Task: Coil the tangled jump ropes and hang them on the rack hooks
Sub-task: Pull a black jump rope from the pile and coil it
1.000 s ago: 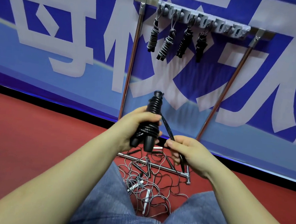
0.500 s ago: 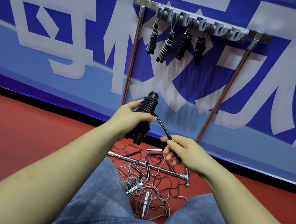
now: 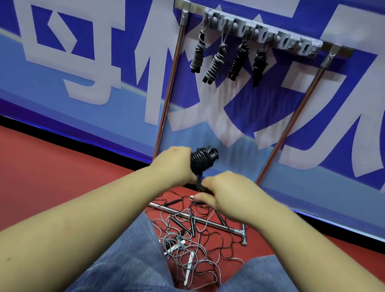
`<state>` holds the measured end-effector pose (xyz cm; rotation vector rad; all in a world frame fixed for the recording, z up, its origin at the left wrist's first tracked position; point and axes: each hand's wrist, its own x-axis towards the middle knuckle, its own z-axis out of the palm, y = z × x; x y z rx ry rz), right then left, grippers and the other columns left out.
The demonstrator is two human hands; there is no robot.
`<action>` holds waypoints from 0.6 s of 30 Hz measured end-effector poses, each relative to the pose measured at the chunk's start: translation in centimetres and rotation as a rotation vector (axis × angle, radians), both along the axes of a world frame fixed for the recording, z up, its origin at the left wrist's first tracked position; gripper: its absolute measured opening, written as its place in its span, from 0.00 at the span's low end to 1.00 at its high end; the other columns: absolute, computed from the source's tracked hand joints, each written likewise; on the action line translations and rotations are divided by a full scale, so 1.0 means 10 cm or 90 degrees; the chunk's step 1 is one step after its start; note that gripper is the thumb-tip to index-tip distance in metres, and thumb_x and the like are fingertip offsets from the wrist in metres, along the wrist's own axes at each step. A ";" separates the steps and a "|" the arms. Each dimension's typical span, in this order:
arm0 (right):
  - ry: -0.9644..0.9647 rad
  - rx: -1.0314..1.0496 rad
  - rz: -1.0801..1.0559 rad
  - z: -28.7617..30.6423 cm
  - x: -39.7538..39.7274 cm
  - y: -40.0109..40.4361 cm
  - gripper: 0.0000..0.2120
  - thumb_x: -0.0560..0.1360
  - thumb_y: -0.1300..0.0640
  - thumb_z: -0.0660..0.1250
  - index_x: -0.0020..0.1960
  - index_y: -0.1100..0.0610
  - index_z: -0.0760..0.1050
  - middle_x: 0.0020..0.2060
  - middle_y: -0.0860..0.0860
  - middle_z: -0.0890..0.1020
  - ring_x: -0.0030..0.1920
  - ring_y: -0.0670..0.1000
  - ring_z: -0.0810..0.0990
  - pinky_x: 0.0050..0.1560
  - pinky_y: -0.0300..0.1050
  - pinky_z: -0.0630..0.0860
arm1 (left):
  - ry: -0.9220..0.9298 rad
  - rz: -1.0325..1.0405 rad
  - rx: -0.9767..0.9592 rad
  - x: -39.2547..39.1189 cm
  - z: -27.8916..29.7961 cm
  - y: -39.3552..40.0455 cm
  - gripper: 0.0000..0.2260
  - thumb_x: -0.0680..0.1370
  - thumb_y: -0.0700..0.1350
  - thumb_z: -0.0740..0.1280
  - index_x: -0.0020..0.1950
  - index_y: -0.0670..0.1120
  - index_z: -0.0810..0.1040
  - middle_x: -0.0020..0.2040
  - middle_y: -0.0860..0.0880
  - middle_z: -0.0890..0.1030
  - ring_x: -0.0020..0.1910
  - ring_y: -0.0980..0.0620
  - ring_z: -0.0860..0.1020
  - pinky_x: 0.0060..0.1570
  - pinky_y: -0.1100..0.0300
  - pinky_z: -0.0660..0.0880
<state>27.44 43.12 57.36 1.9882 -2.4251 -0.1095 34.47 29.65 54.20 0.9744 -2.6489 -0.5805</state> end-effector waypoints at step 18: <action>-0.770 -0.081 -0.129 -0.05 -0.61 -0.14 0.12 0.75 0.58 0.66 0.35 0.60 0.71 0.21 0.45 0.70 0.21 0.41 0.66 0.24 0.31 0.64 | -0.102 -0.355 0.076 0.24 0.19 0.29 0.19 0.65 0.53 0.78 0.49 0.48 0.75 0.40 0.55 0.79 0.37 0.56 0.76 0.37 0.65 0.71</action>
